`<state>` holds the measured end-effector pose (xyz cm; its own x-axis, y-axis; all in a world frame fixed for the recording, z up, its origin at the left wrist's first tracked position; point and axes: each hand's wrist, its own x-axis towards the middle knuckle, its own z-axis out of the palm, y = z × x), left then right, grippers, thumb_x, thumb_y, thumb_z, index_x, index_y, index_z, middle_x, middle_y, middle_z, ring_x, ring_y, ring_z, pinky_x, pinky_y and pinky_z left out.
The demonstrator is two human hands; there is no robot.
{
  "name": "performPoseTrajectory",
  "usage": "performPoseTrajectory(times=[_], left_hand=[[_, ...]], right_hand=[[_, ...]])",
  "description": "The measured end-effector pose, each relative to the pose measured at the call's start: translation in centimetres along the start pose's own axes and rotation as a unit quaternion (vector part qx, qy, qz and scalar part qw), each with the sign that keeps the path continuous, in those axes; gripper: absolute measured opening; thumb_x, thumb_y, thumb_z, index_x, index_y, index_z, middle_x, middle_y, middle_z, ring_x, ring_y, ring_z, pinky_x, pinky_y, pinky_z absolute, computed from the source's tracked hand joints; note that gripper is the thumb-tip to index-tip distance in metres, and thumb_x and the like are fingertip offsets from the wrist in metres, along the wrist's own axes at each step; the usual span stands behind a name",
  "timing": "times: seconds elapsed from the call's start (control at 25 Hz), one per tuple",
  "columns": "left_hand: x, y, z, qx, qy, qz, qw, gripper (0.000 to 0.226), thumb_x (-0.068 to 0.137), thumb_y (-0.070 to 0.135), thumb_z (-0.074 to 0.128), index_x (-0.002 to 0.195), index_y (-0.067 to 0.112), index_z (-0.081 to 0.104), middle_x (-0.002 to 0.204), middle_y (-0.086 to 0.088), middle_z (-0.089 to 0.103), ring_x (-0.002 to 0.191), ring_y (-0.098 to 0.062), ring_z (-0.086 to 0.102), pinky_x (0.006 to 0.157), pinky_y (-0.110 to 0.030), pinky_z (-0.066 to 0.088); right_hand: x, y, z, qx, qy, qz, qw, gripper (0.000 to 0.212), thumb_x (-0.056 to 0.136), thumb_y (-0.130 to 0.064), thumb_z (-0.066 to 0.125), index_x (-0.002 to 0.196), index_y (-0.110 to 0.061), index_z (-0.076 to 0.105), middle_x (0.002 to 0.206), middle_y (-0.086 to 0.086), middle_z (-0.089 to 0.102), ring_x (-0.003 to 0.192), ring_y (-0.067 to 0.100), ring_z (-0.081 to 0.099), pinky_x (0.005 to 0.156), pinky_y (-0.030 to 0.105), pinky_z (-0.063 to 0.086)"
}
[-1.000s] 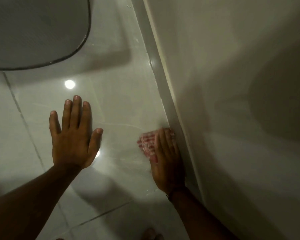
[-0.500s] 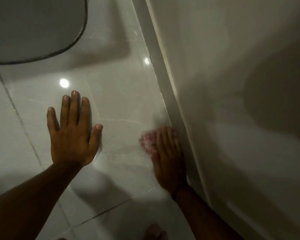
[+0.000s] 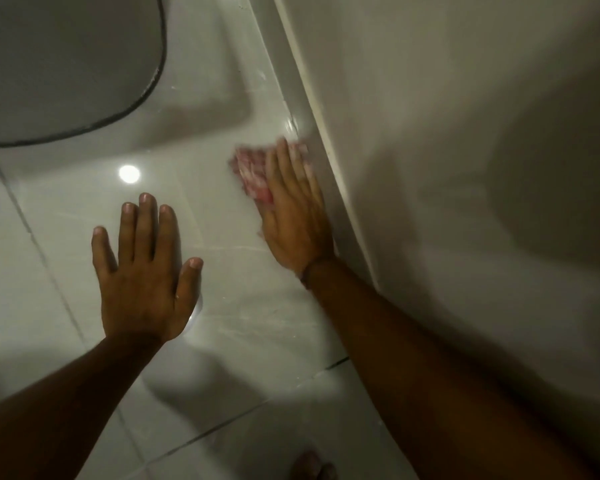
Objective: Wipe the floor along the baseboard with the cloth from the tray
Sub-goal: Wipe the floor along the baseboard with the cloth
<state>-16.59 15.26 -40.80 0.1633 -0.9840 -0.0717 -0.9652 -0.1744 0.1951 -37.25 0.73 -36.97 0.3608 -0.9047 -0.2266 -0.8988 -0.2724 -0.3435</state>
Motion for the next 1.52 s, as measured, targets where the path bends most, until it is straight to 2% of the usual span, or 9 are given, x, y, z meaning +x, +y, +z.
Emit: performPoseTrajectory(times=[0.16, 0.28, 0.44, 0.64, 0.84, 1.0, 1.08, 1.32, 1.52], left_hand=[[0.2, 0.1, 0.0, -0.006, -0.002, 0.000, 1.000, 0.085, 0.108, 0.064, 0.017, 0.176, 0.013, 0.015, 0.188, -0.013, 0.005, 0.174, -0.035, 0.006, 0.137, -0.057, -0.003], [0.2, -0.1, 0.2, 0.002, -0.003, 0.006, 1.000, 0.085, 0.108, 0.063, 0.020, 0.177, 0.013, 0.012, 0.188, -0.011, 0.002, 0.174, -0.033, 0.002, 0.137, -0.053, -0.009], [-0.2, -0.4, 0.4, -0.004, 0.003, 0.006, 1.000, 0.084, 0.107, 0.061, 0.021, 0.177, 0.014, 0.012, 0.188, -0.010, 0.002, 0.174, -0.031, 0.002, 0.138, -0.053, -0.008], [0.0, -0.5, 0.5, 0.003, 0.006, 0.008, 1.000, 0.084, 0.107, 0.059, 0.025, 0.177, 0.016, 0.009, 0.188, -0.011, 0.003, 0.174, -0.032, 0.003, 0.138, -0.057, -0.004], [0.1, 0.0, -0.1, -0.017, -0.013, 0.000, 1.000, 0.086, 0.107, 0.064, 0.018, 0.177, 0.014, 0.012, 0.188, -0.011, 0.003, 0.174, -0.034, 0.004, 0.137, -0.056, -0.007], [0.2, 0.1, -0.3, -0.015, -0.022, 0.001, 1.000, 0.086, 0.107, 0.063, 0.018, 0.177, 0.013, 0.012, 0.188, -0.012, 0.002, 0.174, -0.034, 0.003, 0.138, -0.058, -0.004], [0.0, 0.0, -0.3, -0.015, -0.022, -0.003, 1.000, 0.086, 0.107, 0.063, 0.018, 0.177, 0.012, 0.013, 0.188, -0.013, 0.003, 0.174, -0.034, 0.004, 0.138, -0.057, -0.004], [0.1, 0.1, -0.1, -0.006, -0.020, -0.006, 1.000, 0.085, 0.107, 0.061, 0.020, 0.177, 0.014, 0.013, 0.188, -0.012, 0.003, 0.174, -0.033, 0.003, 0.137, -0.054, -0.008], [0.3, 0.1, -0.2, 0.006, -0.013, -0.007, 1.000, 0.084, 0.107, 0.061, 0.023, 0.176, 0.012, 0.017, 0.187, -0.015, 0.009, 0.174, -0.036, 0.007, 0.137, -0.050, -0.012]], right_hand=[[-15.3, 2.9, 1.7, 0.008, -0.012, 0.046, 0.999, 0.063, 0.109, -0.031, 0.036, 0.165, -0.007, 0.021, 0.176, 0.011, 0.014, 0.164, 0.027, 0.007, 0.130, 0.051, 0.018], [-19.0, 3.6, 2.1, 0.019, -0.049, 0.070, 0.996, 0.065, 0.107, -0.032, 0.032, 0.166, -0.011, 0.018, 0.176, 0.006, 0.010, 0.164, 0.021, 0.005, 0.129, 0.049, 0.015], [-10.0, 1.4, 1.0, 0.026, -0.041, 0.040, 0.998, 0.065, 0.109, -0.039, 0.027, 0.166, -0.008, 0.020, 0.176, 0.013, 0.009, 0.164, 0.029, 0.003, 0.134, 0.045, 0.004], [2.6, -1.2, -0.2, 0.012, 0.004, 0.044, 0.999, 0.090, 0.097, -0.032, 0.068, 0.165, -0.007, 0.015, 0.176, 0.015, 0.010, 0.164, 0.029, 0.004, 0.130, 0.036, -0.006], [-12.2, 1.3, 1.3, 0.045, 0.005, 0.089, 0.995, 0.064, 0.108, -0.025, 0.043, 0.166, -0.011, 0.018, 0.175, 0.009, 0.011, 0.163, 0.024, 0.001, 0.134, 0.044, 0.011], [-18.9, 2.8, 2.7, 0.026, -0.017, 0.114, 0.993, 0.065, 0.106, -0.029, 0.038, 0.165, -0.012, 0.014, 0.174, 0.007, 0.009, 0.164, 0.019, 0.003, 0.131, 0.038, 0.006], [-16.9, 2.3, 2.7, 0.025, -0.018, 0.104, 0.994, 0.065, 0.107, -0.030, 0.036, 0.165, -0.012, 0.015, 0.175, 0.008, 0.009, 0.164, 0.018, -0.002, 0.132, 0.040, 0.007], [-1.2, 0.1, 0.9, 0.006, 0.030, 0.017, 0.999, 0.068, 0.106, -0.038, 0.038, 0.164, -0.007, 0.022, 0.174, 0.015, 0.021, 0.162, 0.031, 0.015, 0.132, 0.040, 0.004], [7.5, -1.3, -0.2, -0.060, 0.011, -0.020, 0.998, 0.075, 0.107, -0.042, 0.041, 0.166, -0.006, 0.012, 0.176, 0.016, 0.010, 0.164, 0.030, 0.006, 0.134, 0.044, 0.005]])
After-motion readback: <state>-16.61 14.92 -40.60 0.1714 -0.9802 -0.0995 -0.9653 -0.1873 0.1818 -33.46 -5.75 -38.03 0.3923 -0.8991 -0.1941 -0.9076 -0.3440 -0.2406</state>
